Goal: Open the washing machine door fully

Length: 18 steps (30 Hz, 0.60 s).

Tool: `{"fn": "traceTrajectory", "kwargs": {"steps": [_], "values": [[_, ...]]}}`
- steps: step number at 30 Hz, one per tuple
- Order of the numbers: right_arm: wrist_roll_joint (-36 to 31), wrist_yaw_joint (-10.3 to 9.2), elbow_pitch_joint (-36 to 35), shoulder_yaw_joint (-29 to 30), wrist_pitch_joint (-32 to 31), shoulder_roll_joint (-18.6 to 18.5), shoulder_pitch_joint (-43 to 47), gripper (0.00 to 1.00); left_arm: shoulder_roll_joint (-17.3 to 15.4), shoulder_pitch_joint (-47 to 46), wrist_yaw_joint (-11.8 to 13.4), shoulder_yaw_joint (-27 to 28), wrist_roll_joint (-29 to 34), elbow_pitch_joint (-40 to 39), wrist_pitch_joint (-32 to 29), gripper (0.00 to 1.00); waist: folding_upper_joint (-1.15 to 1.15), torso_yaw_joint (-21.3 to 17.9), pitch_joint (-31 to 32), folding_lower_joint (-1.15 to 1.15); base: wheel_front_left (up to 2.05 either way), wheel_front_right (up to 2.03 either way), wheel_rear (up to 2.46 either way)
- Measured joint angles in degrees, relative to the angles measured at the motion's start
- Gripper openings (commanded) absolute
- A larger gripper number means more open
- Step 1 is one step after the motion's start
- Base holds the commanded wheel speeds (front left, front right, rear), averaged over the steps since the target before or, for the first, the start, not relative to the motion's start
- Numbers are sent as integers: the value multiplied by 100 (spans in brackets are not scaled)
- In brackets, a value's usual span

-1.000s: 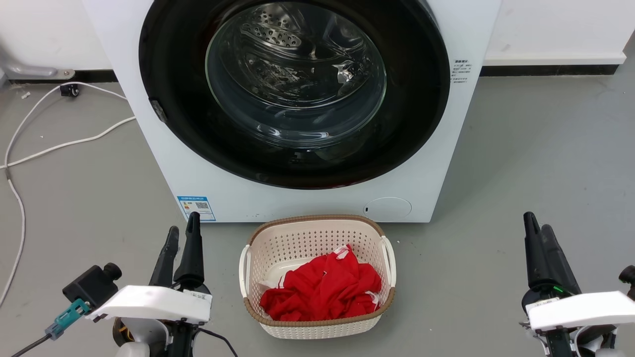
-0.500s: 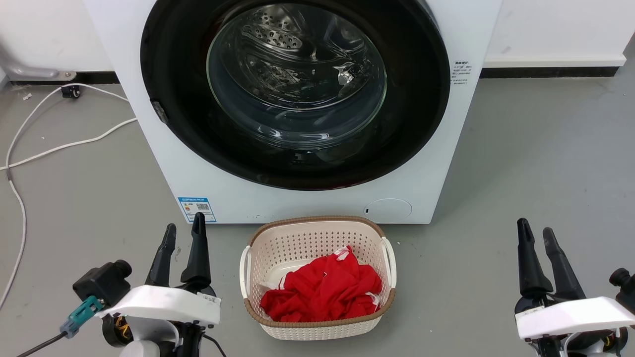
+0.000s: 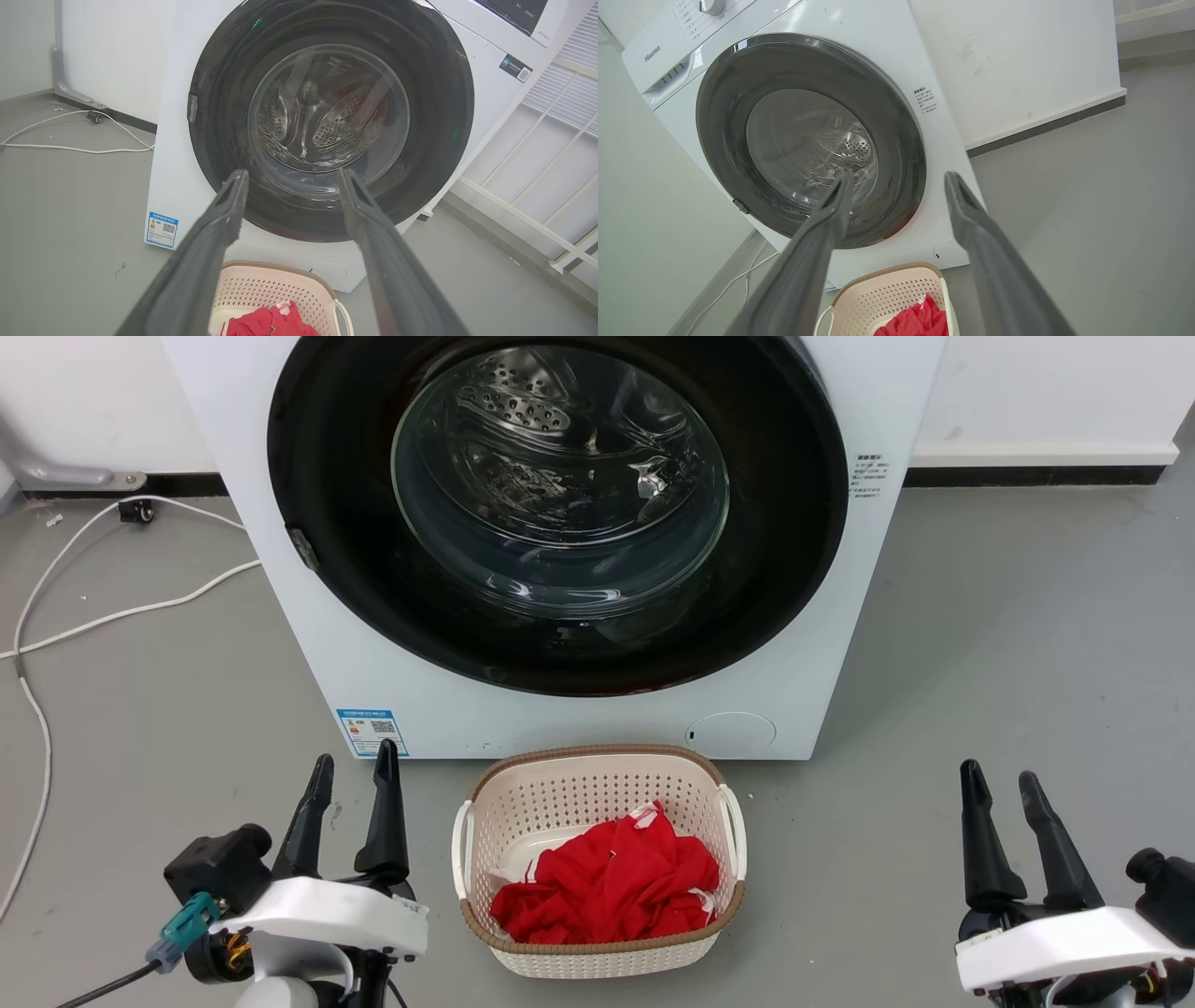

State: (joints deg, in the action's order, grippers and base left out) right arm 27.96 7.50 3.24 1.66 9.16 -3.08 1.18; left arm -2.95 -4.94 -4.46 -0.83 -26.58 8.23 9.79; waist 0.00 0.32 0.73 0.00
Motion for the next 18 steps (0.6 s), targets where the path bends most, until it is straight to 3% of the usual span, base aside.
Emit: {"fn": "traceTrajectory", "kwargs": {"steps": [18], "values": [[-859,0,-115,-69,166,3,38,100,0,0,100,-100,918,5,218,100,0,-45,2,0,0,0,0]]}}
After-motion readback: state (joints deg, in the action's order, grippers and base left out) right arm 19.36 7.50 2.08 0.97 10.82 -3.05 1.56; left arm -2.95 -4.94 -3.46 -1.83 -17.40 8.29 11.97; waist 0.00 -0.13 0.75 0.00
